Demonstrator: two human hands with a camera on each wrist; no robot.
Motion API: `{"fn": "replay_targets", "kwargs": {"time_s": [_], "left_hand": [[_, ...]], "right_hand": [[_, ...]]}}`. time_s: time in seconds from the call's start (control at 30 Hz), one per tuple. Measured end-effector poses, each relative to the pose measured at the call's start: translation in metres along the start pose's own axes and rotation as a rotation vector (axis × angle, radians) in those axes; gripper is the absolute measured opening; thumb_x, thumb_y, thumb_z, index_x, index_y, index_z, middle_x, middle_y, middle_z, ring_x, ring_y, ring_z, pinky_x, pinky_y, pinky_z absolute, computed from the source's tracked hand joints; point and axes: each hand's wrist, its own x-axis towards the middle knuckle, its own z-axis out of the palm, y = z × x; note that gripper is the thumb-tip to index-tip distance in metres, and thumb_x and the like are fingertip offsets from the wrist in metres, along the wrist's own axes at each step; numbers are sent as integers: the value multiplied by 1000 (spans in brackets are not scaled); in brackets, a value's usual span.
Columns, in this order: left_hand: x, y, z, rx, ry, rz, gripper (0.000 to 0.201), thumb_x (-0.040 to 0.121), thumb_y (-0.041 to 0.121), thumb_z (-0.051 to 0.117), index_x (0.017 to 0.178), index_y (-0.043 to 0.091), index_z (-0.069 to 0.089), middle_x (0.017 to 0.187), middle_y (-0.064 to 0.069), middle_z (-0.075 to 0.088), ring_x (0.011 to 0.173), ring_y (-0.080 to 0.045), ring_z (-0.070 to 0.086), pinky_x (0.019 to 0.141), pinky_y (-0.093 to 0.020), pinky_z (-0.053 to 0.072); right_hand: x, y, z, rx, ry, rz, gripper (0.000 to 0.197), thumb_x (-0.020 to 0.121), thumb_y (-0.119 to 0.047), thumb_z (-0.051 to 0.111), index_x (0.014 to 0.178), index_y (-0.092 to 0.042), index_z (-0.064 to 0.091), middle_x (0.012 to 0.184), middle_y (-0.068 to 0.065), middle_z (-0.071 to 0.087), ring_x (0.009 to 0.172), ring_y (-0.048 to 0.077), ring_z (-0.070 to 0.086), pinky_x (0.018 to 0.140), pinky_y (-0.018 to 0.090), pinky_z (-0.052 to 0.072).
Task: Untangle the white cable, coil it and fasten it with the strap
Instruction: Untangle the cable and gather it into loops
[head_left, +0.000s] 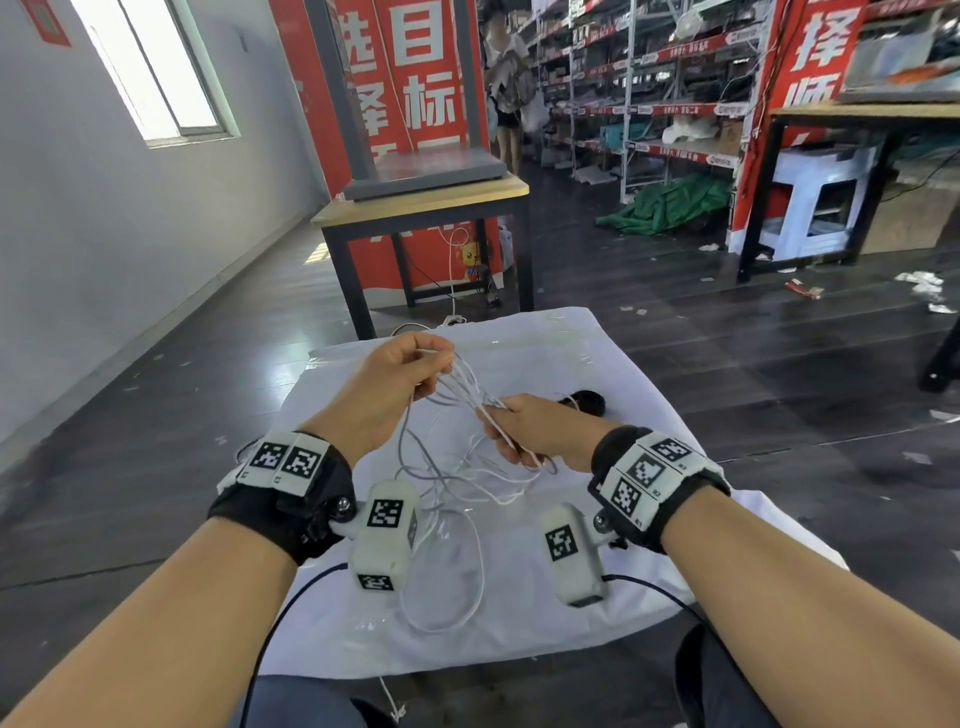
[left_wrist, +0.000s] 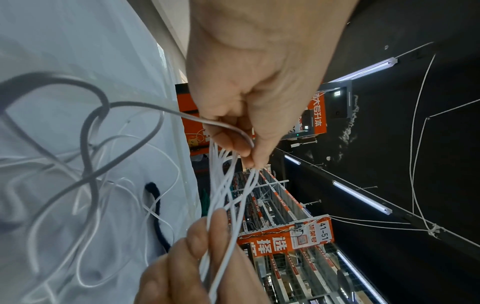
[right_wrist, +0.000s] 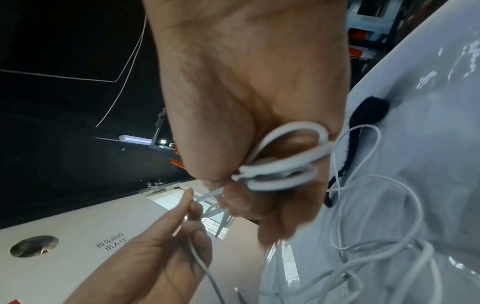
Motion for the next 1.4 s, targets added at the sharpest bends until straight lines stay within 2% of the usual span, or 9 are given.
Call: {"fn": "replay_targets", "kwargs": {"time_s": [0.13, 0.23, 0.33, 0.57, 0.8, 0.9, 1.1, 1.23, 1.4], "left_hand": [[0, -5, 0, 30, 54, 3, 9, 94, 9, 57, 91, 14, 63, 74, 2, 61, 50, 0, 48, 60, -12, 44], [0, -7, 0, 50, 86, 11, 8, 93, 10, 59, 90, 15, 63, 73, 2, 62, 49, 0, 47, 60, -13, 43], [-2, -7, -6, 117, 78, 8, 6, 92, 12, 61, 92, 17, 64, 74, 4, 61, 49, -1, 42, 57, -13, 40], [-1, -8, -35, 116, -115, -30, 26, 89, 0, 61, 112, 12, 62, 94, 0, 53, 74, -9, 54, 70, -16, 47], [2, -22, -33, 277, 63, -59, 12, 93, 22, 61, 98, 13, 68, 95, 0, 66, 91, -14, 61, 86, -25, 50], [3, -19, -23, 99, 65, -119, 16, 98, 26, 52, 95, 16, 63, 106, -1, 67, 103, -15, 62, 95, -29, 46], [2, 4, -11, -348, 30, -180, 16, 100, 17, 48, 109, 8, 57, 97, -10, 68, 84, -23, 68, 86, -37, 55], [-1, 18, -5, -468, 0, -194, 16, 99, 15, 50, 113, 9, 55, 109, -18, 67, 95, -31, 67, 79, -41, 59], [0, 28, 3, -541, 3, -178, 14, 99, 12, 48, 109, 5, 55, 109, -21, 65, 106, -38, 63, 70, -42, 60]], "right_hand": [[-3, -3, 0, 255, -49, 7, 39, 104, -35, 31, 74, -13, 42, 53, 0, 35, 41, 10, 48, 51, 21, 40], [-6, -5, 0, 285, -84, 15, 42, 101, -45, 33, 73, -14, 40, 53, -3, 30, 35, 5, 30, 39, 15, 26], [-9, -5, -2, 225, -133, -34, 44, 97, -52, 38, 71, -16, 39, 52, -6, 27, 40, 7, 21, 41, 18, 18], [-8, 4, -6, 256, -68, -105, 38, 102, -35, 38, 70, -15, 37, 53, -4, 28, 38, 6, 24, 37, 16, 23], [-6, 3, 0, 327, -63, -103, 38, 103, -35, 35, 71, -15, 37, 59, 1, 28, 38, 5, 27, 38, 15, 25], [-5, 1, 0, 268, -40, -95, 37, 102, -37, 36, 73, -14, 40, 68, 3, 47, 37, 4, 32, 39, 15, 27], [-6, -2, 0, 155, 27, -152, 39, 102, -40, 34, 74, -14, 43, 96, -5, 62, 42, 6, 37, 46, 23, 24], [-2, -6, 4, 86, 151, -188, 46, 100, -44, 35, 91, -4, 55, 79, 8, 57, 50, 11, 42, 50, 25, 31], [-7, -12, 3, 116, 149, -230, 40, 101, -43, 35, 72, -17, 47, 65, 3, 54, 48, 11, 42, 52, 22, 35]]}}
